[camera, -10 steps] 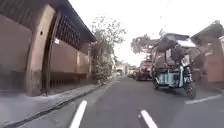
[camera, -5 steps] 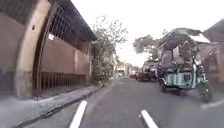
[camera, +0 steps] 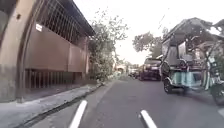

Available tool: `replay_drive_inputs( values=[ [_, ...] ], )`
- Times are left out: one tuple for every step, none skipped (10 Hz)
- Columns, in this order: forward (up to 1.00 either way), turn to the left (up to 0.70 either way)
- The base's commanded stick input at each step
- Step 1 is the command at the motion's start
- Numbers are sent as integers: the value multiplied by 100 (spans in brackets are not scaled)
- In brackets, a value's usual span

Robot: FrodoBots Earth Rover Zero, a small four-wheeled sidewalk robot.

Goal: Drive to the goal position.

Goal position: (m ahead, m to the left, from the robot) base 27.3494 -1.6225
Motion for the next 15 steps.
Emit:
replay_drive_inputs(
  values=[
    [85, -34],
    [85, -16],
    [85, 0],
    [85, 0],
    [85, 0],
    [85, 0],
    [85, -29],
    [85, -34],
    [85, -34],
    [85, -34],
    [85, -34],
    [85, -34],
    [32, -66],
    [0, -85],
    [0, -85]
  ],
)
